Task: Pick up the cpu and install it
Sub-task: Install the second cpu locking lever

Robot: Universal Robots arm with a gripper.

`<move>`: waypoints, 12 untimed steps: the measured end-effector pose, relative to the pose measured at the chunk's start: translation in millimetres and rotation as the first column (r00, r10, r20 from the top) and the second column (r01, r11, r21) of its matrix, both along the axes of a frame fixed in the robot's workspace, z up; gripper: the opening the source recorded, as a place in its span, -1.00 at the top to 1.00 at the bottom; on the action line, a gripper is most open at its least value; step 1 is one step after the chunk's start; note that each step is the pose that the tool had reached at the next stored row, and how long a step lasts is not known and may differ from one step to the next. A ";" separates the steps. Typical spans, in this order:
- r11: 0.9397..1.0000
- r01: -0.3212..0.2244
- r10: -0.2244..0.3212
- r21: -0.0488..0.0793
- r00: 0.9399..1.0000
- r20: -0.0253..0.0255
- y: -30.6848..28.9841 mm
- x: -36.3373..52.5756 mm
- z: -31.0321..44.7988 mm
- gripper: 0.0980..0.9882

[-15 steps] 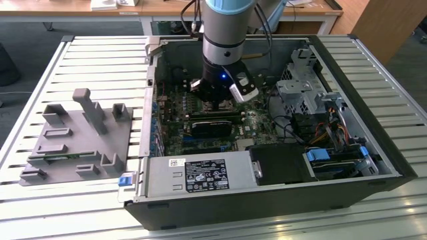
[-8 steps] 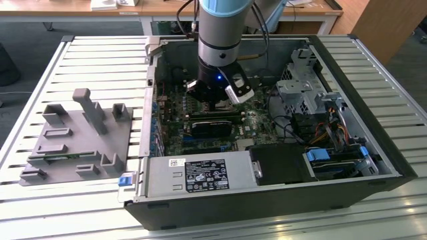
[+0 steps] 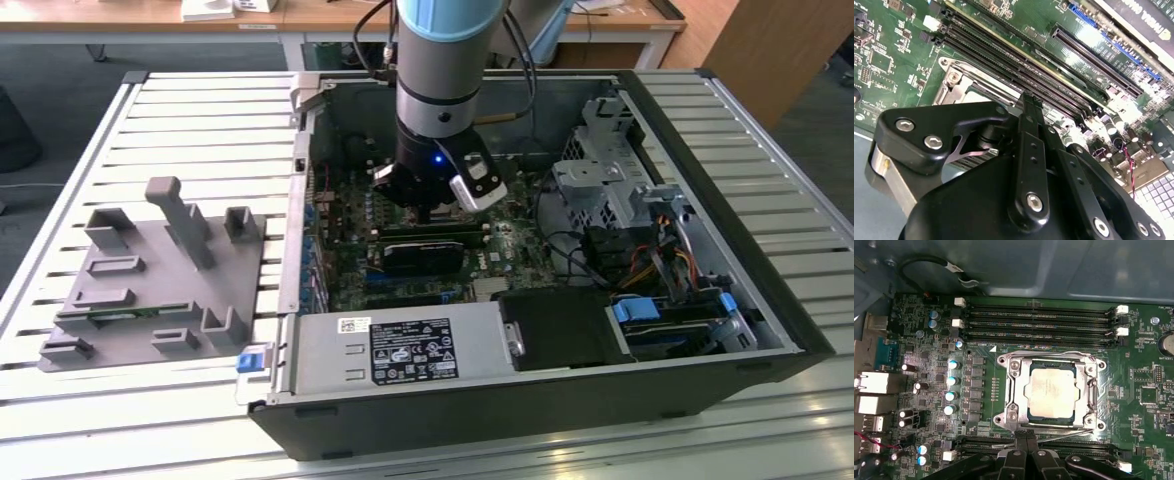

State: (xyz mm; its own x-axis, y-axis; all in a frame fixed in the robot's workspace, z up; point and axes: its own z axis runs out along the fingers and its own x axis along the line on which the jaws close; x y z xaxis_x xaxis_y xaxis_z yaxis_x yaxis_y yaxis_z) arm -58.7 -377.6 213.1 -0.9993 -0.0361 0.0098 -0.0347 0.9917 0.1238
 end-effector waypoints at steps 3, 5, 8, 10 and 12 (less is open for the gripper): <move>1.000 0.000 0.000 0.001 1.000 0.000 -0.2 0.0 -0.2 0.98; 1.000 0.000 0.000 0.002 1.000 0.000 -0.4 0.0 -0.4 0.98; 1.000 0.000 0.000 0.009 1.000 0.000 -1.7 0.0 -0.9 0.98; 1.000 0.000 0.000 0.015 1.000 0.000 -2.4 0.0 -1.2 0.98; 1.000 0.000 0.000 0.019 1.000 0.000 -3.6 -0.2 -1.4 0.98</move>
State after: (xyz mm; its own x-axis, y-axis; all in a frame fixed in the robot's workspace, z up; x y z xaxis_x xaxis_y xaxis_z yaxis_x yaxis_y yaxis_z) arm -58.9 -381.3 211.6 -0.9993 -0.0364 0.0092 -0.0347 0.9892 0.1422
